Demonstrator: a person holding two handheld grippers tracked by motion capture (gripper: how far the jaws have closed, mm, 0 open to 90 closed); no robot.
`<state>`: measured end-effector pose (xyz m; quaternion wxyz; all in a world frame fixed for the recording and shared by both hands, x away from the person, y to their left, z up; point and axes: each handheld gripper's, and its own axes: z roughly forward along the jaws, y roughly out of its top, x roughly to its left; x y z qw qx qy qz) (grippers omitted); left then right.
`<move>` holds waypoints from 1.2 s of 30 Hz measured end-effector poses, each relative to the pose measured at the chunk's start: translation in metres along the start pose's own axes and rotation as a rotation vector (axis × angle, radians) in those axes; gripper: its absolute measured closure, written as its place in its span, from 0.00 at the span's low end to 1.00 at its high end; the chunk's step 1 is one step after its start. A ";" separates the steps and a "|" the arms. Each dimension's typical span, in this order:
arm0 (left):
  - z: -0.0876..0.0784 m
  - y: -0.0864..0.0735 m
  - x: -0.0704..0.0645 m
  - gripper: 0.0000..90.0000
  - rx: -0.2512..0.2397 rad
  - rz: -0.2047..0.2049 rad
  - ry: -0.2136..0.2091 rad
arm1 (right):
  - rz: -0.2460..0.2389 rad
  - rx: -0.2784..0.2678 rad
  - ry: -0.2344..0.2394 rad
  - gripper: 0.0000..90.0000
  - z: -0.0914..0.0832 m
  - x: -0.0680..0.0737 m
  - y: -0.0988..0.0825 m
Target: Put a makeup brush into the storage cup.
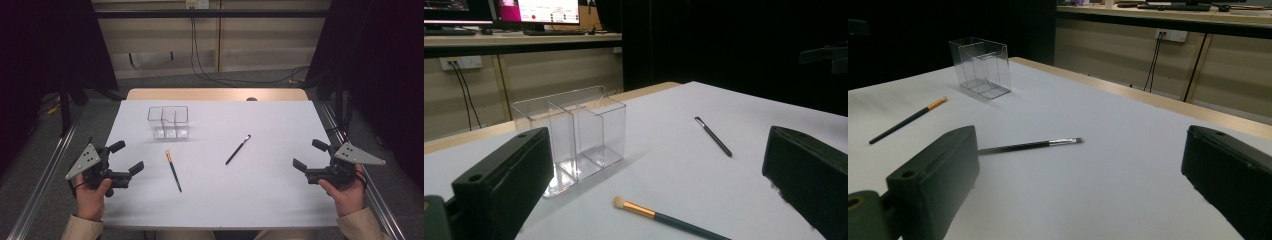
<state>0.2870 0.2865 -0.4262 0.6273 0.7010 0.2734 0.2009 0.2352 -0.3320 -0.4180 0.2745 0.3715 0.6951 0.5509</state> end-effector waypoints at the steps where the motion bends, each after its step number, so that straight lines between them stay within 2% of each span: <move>1: 0.001 0.000 0.000 0.00 0.002 0.001 0.001 | 0.001 0.001 -0.002 0.02 0.000 0.000 0.000; 13: 0.013 0.003 -0.004 0.00 0.023 -0.008 -0.001 | -0.004 0.010 0.001 0.02 0.002 0.002 0.000; 21: 0.028 0.008 -0.007 0.00 0.006 -0.006 -0.012 | -0.012 0.013 0.004 0.02 0.004 0.003 0.000; 27: 0.038 0.007 -0.010 0.00 0.040 0.005 -0.017 | -0.020 0.016 0.012 0.02 0.007 0.004 0.000; 36: 0.048 0.007 -0.010 0.00 0.046 -0.004 -0.004 | -0.025 0.019 0.021 0.02 0.009 0.005 0.001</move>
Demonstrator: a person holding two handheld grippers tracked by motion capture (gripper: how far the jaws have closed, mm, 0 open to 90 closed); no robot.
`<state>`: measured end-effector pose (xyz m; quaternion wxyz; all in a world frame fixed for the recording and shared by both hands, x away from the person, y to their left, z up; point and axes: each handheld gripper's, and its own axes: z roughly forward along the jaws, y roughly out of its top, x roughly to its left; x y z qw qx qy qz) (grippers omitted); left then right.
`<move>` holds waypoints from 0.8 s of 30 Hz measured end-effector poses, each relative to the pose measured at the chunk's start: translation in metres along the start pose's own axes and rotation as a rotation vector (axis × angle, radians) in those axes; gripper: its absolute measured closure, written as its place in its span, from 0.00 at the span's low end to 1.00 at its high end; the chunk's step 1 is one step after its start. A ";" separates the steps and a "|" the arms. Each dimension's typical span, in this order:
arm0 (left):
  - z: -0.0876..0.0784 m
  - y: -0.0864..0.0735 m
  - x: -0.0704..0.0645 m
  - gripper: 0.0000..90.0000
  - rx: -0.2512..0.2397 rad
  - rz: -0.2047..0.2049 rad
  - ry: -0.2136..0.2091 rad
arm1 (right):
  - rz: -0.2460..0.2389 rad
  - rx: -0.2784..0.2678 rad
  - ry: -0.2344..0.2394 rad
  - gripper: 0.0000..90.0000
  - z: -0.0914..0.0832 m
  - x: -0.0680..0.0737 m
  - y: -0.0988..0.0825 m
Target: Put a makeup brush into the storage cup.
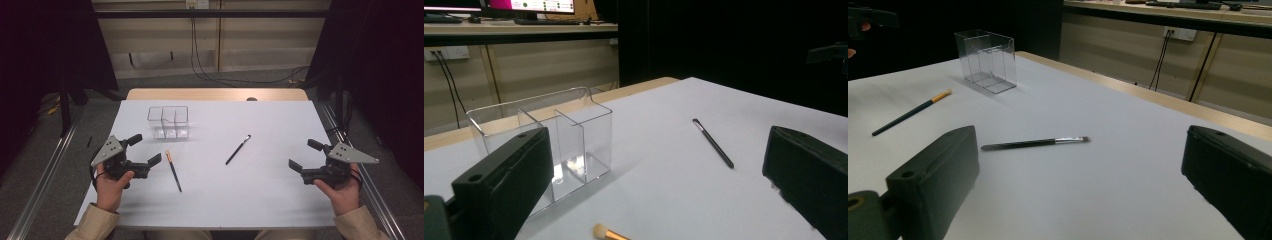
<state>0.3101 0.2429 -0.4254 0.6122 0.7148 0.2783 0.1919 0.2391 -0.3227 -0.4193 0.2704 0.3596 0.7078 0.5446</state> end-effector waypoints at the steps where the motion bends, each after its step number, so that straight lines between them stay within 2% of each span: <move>1: 0.001 0.000 0.000 0.00 0.002 0.001 0.002 | -0.002 0.000 -0.004 0.02 -0.001 0.000 0.000; 8: 0.010 0.001 -0.004 0.00 0.020 0.005 0.002 | -0.007 -0.009 -0.005 0.02 -0.005 0.000 0.001; 15: 0.016 -0.001 -0.005 0.00 0.036 -0.015 0.012 | -0.010 -0.001 0.001 0.02 -0.003 0.001 0.000; 16: 0.017 -0.001 -0.004 0.00 0.045 -0.003 0.015 | -0.011 -0.002 0.003 0.02 -0.003 0.001 0.000; 24: 0.022 -0.001 -0.004 0.00 0.036 -0.010 0.012 | -0.006 -0.003 0.001 0.02 -0.003 0.001 0.000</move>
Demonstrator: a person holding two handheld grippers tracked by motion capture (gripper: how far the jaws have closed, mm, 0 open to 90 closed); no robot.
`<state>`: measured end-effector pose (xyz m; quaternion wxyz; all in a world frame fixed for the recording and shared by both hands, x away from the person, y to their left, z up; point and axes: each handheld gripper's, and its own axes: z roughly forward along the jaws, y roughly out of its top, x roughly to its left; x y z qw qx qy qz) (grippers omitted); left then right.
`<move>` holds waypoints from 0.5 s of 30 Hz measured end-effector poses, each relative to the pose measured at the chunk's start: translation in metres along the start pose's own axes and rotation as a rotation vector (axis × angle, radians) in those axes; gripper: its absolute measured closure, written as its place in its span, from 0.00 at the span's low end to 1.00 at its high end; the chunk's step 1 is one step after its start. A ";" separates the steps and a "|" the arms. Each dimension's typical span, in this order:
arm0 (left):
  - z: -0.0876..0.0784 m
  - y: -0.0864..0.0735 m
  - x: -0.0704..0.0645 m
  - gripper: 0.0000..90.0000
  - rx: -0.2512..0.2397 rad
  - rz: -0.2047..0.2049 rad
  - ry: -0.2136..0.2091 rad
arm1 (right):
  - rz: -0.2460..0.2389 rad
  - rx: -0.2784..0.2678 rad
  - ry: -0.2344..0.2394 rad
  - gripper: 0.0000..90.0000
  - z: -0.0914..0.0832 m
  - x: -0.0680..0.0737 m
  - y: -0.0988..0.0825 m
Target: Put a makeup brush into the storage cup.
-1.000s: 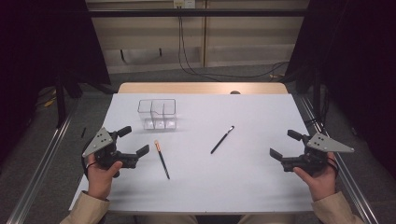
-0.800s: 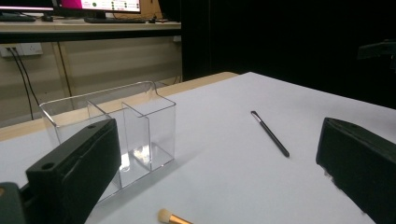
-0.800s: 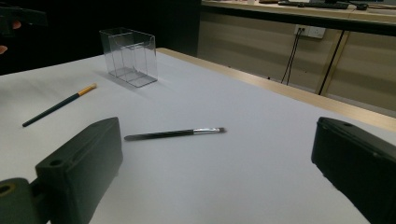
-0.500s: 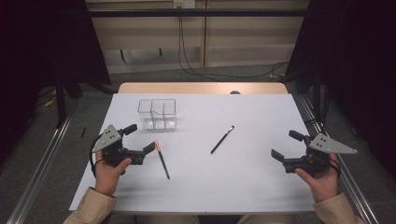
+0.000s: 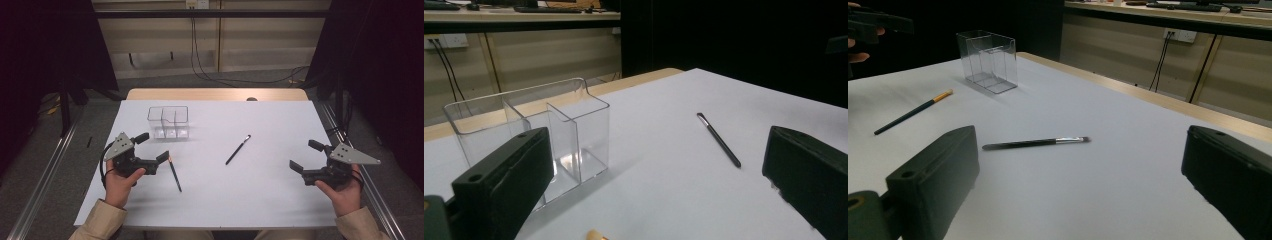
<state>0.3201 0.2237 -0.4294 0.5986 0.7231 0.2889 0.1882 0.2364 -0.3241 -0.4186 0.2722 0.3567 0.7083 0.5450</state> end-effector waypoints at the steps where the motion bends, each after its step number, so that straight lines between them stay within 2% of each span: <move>1: 0.001 0.000 0.000 0.00 0.000 0.003 0.003 | -0.001 0.002 -0.002 0.02 0.000 0.000 0.000; 8: 0.014 0.002 -0.004 0.00 0.008 0.003 -0.013 | -0.005 -0.001 0.005 0.02 0.000 0.001 0.000; 11: 0.018 0.003 -0.004 0.00 0.011 0.018 -0.015 | -0.003 -0.005 0.003 0.02 -0.001 0.000 0.001; 15: 0.025 0.004 -0.005 0.00 0.011 0.011 -0.020 | -0.004 -0.003 0.006 0.02 0.000 0.001 0.000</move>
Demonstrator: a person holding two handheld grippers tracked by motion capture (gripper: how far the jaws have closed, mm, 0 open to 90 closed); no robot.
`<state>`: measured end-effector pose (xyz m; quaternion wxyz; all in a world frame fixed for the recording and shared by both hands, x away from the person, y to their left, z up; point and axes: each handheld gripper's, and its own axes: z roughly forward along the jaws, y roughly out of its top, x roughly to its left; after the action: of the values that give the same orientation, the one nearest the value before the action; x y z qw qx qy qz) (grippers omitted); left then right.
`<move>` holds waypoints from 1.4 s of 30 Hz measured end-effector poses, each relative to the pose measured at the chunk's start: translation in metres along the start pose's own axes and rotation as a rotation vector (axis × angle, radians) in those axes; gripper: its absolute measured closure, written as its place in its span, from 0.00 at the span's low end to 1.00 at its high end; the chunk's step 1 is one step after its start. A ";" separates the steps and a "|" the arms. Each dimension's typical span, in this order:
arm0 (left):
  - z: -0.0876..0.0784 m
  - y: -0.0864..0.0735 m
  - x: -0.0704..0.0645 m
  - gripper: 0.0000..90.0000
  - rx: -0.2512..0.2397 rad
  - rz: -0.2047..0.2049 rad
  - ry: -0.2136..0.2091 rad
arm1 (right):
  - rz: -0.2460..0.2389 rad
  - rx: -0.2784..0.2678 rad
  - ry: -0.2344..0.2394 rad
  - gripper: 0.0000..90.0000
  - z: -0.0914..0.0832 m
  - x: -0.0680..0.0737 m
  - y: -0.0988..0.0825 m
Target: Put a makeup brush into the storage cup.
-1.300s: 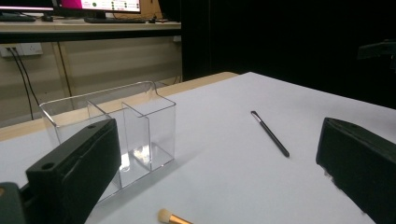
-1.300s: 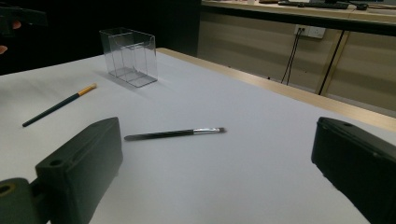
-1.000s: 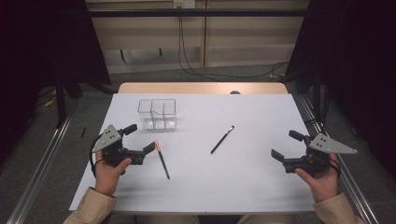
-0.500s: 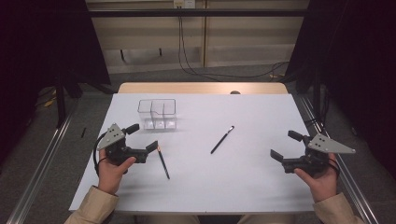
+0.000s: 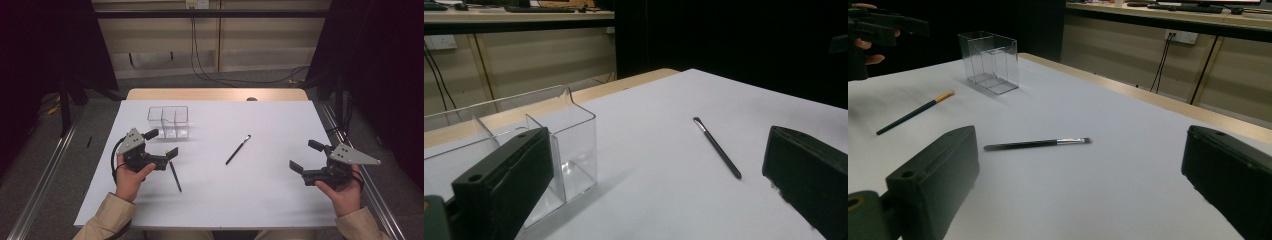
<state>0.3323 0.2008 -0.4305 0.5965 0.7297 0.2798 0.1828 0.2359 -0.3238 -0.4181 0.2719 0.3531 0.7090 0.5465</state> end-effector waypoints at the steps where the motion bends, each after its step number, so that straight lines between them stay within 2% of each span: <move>1: 0.002 0.000 -0.001 0.00 0.000 -0.004 -0.001 | 0.000 0.000 0.000 0.02 0.000 0.000 0.000; 9: 0.006 0.001 0.000 0.00 0.026 -0.021 0.010 | -0.002 0.000 0.001 0.02 0.000 0.000 0.000; 13: 0.005 0.002 0.001 0.00 0.061 -0.035 0.022 | -0.001 0.002 0.003 0.02 0.000 0.001 0.000; 16: 0.007 0.001 0.001 0.00 0.105 -0.062 0.037 | -0.001 0.003 0.004 0.02 0.000 0.001 0.000; 21: 0.013 -0.003 0.001 0.00 0.191 -0.112 0.058 | -0.004 0.005 0.005 0.02 0.001 0.001 0.000; 24: 0.014 -0.003 0.001 0.00 0.237 -0.116 0.070 | -0.004 0.006 0.006 0.02 0.001 0.002 0.000; 26: 0.016 -0.002 0.001 0.00 0.286 -0.116 0.079 | -0.005 0.007 0.006 0.02 0.001 0.002 0.000; 29: 0.018 -0.003 0.001 0.00 0.328 -0.144 0.091 | -0.004 0.009 0.006 0.02 0.001 0.001 0.000; 33: 0.024 -0.004 0.003 0.00 0.421 -0.167 0.110 | -0.002 0.009 0.007 0.02 0.001 0.001 -0.001; 35: 0.027 -0.005 0.005 0.00 0.464 -0.202 0.125 | -0.002 0.007 0.008 0.02 0.001 0.001 -0.001; 36: 0.029 -0.005 0.007 0.00 0.503 -0.223 0.136 | -0.002 0.007 0.008 0.02 0.001 0.001 -0.001; 38: 0.031 -0.005 0.008 0.00 0.539 -0.247 0.153 | -0.002 0.007 0.004 0.02 0.001 0.001 -0.001; 42: 0.034 -0.003 0.012 0.00 0.612 -0.287 0.160 | 0.000 0.009 0.006 0.02 0.001 0.001 -0.001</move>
<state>0.3614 0.1830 -0.4418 0.3459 0.8113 0.4672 0.0614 0.2363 -0.3225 -0.4197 0.2681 0.3525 0.7125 0.5443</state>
